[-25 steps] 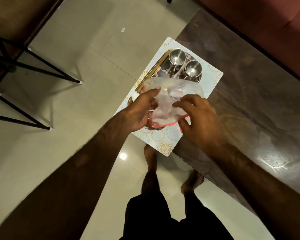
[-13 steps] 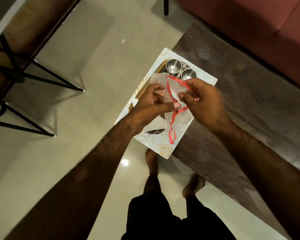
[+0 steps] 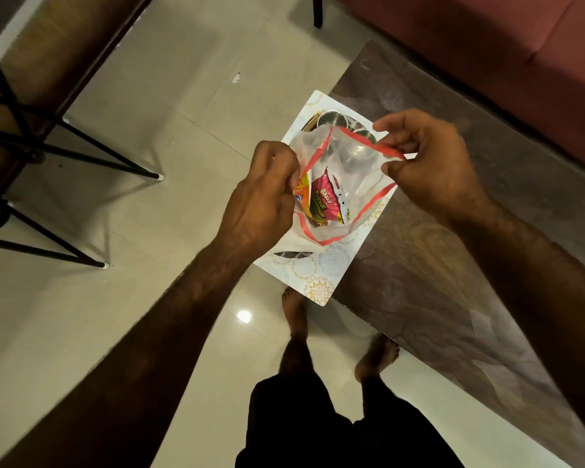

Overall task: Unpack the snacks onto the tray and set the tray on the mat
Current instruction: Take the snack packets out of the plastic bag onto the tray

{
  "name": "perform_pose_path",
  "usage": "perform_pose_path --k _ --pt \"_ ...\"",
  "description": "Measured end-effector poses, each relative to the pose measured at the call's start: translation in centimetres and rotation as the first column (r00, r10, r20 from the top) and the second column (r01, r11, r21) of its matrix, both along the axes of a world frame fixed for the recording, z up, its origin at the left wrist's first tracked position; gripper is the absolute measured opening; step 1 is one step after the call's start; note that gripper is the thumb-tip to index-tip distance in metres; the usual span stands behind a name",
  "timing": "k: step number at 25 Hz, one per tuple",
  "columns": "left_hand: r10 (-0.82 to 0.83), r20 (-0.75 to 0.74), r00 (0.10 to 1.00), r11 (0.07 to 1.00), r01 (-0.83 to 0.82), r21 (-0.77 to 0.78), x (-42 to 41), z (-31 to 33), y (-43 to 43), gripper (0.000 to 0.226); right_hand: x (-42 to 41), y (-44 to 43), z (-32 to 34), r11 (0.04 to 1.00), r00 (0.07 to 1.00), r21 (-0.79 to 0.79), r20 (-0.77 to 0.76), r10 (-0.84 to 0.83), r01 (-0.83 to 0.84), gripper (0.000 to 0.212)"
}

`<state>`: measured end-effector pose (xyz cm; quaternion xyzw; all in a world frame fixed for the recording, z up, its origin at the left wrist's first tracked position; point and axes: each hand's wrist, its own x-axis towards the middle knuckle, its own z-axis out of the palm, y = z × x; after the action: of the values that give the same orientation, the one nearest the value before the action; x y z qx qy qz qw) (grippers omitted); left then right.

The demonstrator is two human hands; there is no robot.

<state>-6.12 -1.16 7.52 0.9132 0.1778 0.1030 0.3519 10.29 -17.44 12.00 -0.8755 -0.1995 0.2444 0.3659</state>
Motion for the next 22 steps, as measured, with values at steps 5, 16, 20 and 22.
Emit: perform_pose_path --k 5,16,20,22 --pt "0.12 -0.161 0.98 0.99 -0.106 0.092 0.9 0.1 0.0 0.032 -0.7 0.1 0.4 0.994 0.993 -0.017 0.038 0.108 -0.108 0.07" --pt "0.246 -0.19 0.951 0.969 -0.248 0.012 1.4 0.1 -0.9 0.034 -2.8 0.9 3.8 0.948 0.905 -0.215 0.309 0.294 -0.234 0.046" --pt "0.245 -0.191 0.951 0.964 -0.26 -0.057 1.5 0.5 -1.2 0.044 -4.3 3.5 4.6 0.876 0.831 -0.262 0.295 0.472 -0.404 0.045" --pt "0.21 -0.199 0.957 0.97 -0.229 -0.083 1.3 0.9 -1.3 0.055 -4.6 5.0 3.4 0.783 0.808 -0.425 0.174 0.563 -0.455 0.042"
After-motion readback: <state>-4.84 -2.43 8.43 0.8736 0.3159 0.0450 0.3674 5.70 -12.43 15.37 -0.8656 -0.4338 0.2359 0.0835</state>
